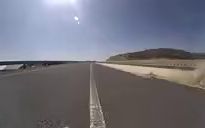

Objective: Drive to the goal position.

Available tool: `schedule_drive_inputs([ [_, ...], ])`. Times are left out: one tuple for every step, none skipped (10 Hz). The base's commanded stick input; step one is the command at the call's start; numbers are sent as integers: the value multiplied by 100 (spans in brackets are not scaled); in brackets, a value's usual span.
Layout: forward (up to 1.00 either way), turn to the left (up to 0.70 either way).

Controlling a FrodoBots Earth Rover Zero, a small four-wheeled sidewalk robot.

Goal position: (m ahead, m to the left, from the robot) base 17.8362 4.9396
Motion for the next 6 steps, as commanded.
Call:
schedule_drive_inputs([
  [100,0],
  [100,0],
  [100,0],
  [100,0],
  [100,0],
  [100,0],
])
